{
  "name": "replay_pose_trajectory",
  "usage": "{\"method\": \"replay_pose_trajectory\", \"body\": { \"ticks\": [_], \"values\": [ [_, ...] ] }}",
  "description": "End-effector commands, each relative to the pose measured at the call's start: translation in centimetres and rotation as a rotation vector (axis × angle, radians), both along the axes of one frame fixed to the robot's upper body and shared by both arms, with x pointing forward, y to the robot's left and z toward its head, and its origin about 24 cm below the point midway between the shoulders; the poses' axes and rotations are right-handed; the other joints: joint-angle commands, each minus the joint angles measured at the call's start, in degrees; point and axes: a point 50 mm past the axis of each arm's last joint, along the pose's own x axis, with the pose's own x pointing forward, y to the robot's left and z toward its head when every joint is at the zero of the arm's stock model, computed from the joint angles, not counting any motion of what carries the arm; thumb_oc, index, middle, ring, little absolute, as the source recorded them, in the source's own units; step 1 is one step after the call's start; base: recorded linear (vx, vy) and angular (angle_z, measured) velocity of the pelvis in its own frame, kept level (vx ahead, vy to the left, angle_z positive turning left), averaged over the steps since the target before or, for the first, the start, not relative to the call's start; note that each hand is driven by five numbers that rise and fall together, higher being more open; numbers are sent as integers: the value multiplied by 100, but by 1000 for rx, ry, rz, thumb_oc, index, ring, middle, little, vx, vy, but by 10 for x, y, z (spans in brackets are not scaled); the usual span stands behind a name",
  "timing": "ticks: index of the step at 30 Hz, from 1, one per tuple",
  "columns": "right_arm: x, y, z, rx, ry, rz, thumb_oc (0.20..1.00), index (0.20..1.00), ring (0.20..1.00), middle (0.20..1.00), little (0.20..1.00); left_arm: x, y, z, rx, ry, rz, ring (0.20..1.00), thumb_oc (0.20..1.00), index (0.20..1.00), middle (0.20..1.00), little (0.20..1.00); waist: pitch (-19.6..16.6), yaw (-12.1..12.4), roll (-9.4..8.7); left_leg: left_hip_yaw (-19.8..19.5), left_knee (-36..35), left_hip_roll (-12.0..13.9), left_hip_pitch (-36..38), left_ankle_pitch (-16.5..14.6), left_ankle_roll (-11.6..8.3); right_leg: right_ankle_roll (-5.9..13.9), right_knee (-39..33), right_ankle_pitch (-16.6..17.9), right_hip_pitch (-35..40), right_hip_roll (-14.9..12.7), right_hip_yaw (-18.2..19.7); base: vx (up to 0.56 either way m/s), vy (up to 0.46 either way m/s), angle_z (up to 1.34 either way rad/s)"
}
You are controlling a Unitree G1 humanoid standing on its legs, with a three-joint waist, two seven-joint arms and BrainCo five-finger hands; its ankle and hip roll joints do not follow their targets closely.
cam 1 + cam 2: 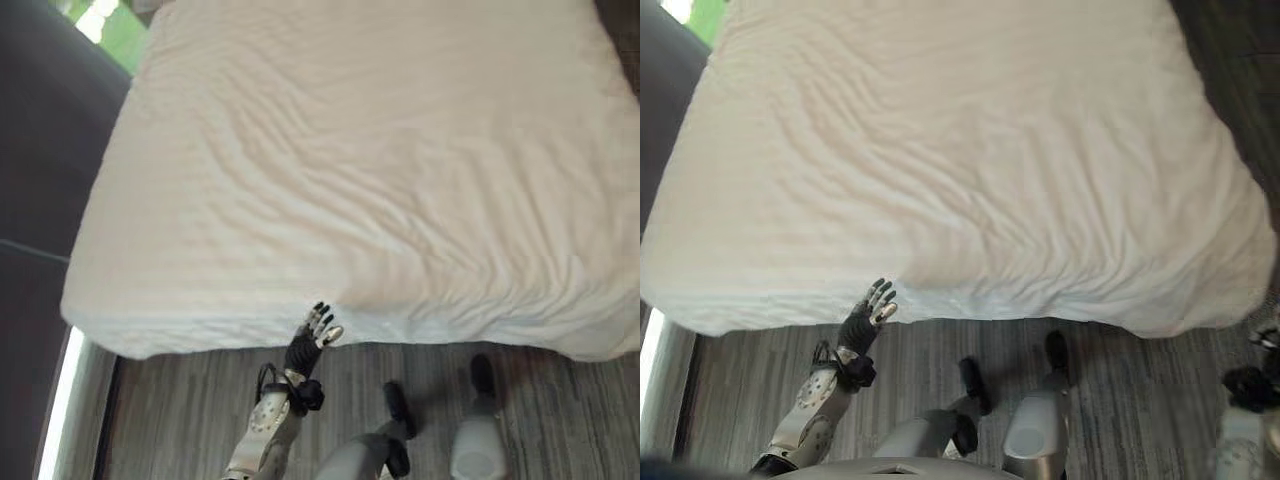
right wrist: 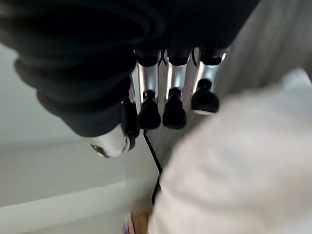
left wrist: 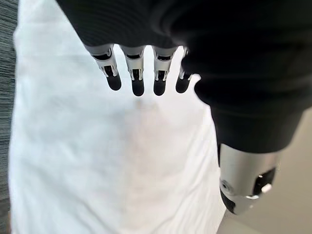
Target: Making the bed.
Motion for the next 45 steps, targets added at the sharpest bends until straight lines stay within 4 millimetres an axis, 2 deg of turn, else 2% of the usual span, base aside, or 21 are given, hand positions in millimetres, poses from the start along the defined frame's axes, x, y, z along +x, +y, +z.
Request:
{"method": "replay_pose_trajectory", "body": {
  "ticks": [1,4,5,7,11,13,14,20,22,26,28,29,31,33,34,36,37,40,41,42,45],
  "values": [
    [10,3,81,-410,23,68,1000,1000,1000,1000,1000,18,6,26,60,-151,10,1000,1000,1000,1000,1000,-314,42,-171,-337,79,334,367,-576,-238,-142,99,-1016,554,307,-366,12,-106,-9],
    [21,25,103,-499,-62,150,1000,1000,1000,1000,1000,23,4,33,82,-176,8,1000,1000,1000,1000,1000,-513,82,-332,-381,79,400,473,-546,-268,-179,99,-1020,692,369,-402,12,-123,2],
    [55,38,37,-314,79,231,1000,1000,1000,1000,1000,30,-3,37,127,-185,-7,1000,1000,1000,1000,1000,-640,296,-463,-489,79,479,570,-509,-287,-244,124,-1069,852,433,-521,-39,-164,7],
    [85,77,-6,-193,90,352,1000,1000,1000,1000,1000,39,-11,56,128,-271,-11,1000,1000,1000,1000,1000,-738,515,-553,-610,79,516,693,-507,-305,-277,137,-1146,1054,480,-651,3,-157,9],
    [119,152,-40,-130,135,606,1000,1000,1000,1000,1000,47,-14,85,160,-386,31,1000,1000,1000,1000,1000,-895,935,-772,-865,79,607,878,-445,-351,-392,136,-1291,1426,598,-882,16,-99,42],
    [122,164,-46,-151,175,651,1000,1000,1000,1000,1000,45,-13,88,169,-400,38,1000,1000,1000,1000,1000,-945,1027,-814,-913,79,624,907,-421,-354,-418,125,-1308,1490,611,-948,51,-74,52],
    [131,186,-51,-225,230,719,1000,1000,1000,1000,1000,44,-9,92,190,-418,75,1000,1000,1000,1000,1000,-984,1210,-860,-959,101,644,995,-414,-360,-441,111,-1364,1633,638,-1031,60,-78,54],
    [133,222,-44,-364,212,855,1000,1000,1000,1000,1000,30,-5,105,346,-516,73,1000,1000,1000,1000,1000,-773,1579,-1008,-1118,1345,664,609,-668,-386,-550,99,-1438,1868,614,-1086,-11,-55,19],
    [137,225,-39,-365,183,858,1000,1000,1000,1000,1000,31,-7,105,372,-522,76,1000,1000,1000,1000,1000,-671,1625,-1017,-1385,1811,607,408,-529,-448,-570,99,-1409,1849,591,-971,-21,27,-1],
    [141,229,-36,-391,179,857,1000,1000,1000,1000,1000,37,-15,106,366,-531,66,1000,1000,1000,1000,1000,-568,1627,-1051,-2262,2231,401,124,-459,-567,-531,99,-1342,1721,553,-682,-3,74,-28],
    [144,231,-34,-410,177,849,1000,1000,1000,1000,1000,37,-18,105,345,-522,76,1000,1000,1000,1000,1000,-593,1661,-1080,-2900,2058,315,155,-648,-557,-473,99,-1296,1628,532,-269,124,212,-64],
    [150,238,-28,-458,161,870,1000,1000,1000,1000,1000,37,-18,104,322,-514,90,1000,1000,1000,1000,1000,-613,1742,-1103,-3745,1691,224,191,-841,-536,-436,114,-1248,1507,535,257,144,304,-124],
    [159,246,-18,-518,135,899,1000,1000,1000,1000,1000,37,-23,100,324,-505,67,1000,1000,1000,1000,1000,-676,1799,-1009,-4236,1176,237,398,-891,-507,-362,152,-1225,1397,575,721,87,266,-202],
    [160,245,-17,-550,142,897,1000,1000,1000,1000,1000,39,-26,99,324,-504,58,1000,1000,1000,1000,1000,-721,1772,-970,-4093,796,363,617,-854,-481,-304,141,-1199,1370,596,871,38,308,-174],
    [154,252,-35,-579,200,891,1000,1000,1000,1000,1000,41,-27,93,333,-473,80,1000,1000,1000,1000,1000,-754,1553,-921,-3734,598,382,831,-839,-395,-151,214,-1133,1267,394,1005,26,511,-144],
    [146,249,-24,-578,167,899,1000,1000,1000,1000,1000,42,-23,94,345,-477,102,1000,1000,1000,1000,1000,-754,1468,-955,-3525,499,327,906,-847,-327,-68,274,-1077,1178,314,1154,-28,368,-120],
    [139,232,-14,-559,147,860,1000,1000,1000,1000,1000,46,-27,101,366,-505,58,1000,1000,1000,1000,1000,-772,1187,-1025,-3178,191,226,1082,-854,-190,117,265,-916,1018,148,1404,-65,238,-111],
    [140,229,-11,-529,126,825,1000,1000,1000,1000,1000,48,-32,102,368,-511,45,1000,1000,1000,1000,1000,-769,1136,-1041,-3048,129,171,1080,-877,-110,196,277,-866,888,88,1461,-130,196,-82],
    [142,223,-5,-530,104,769,1000,1000,1000,1000,1000,53,-36,105,385,-529,32,1000,1000,1000,1000,1000,-568,1133,-969,-2712,79,192,1015,-913,-27,198,849,-874,296,125,929,-409,241,-69],
    [142,224,-5,-548,104,741,1000,1000,1000,1000,1000,54,-39,109,361,-538,22,1000,1000,1000,1000,1000,-367,1152,-882,-2257,159,157,926,-864,43,13,1623,-1214,236,79,-256,-488,328,-73],
    [143,232,-1,-564,80,761,1000,1000,1000,1000,1000,54,-41,109,344,-533,18,1000,1000,1000,1000,1000,-269,1153,-926,-1941,389,66,797,-833,214,-143,2828,-1529,81,317,-536,-240,206,-112]
  ]
}}
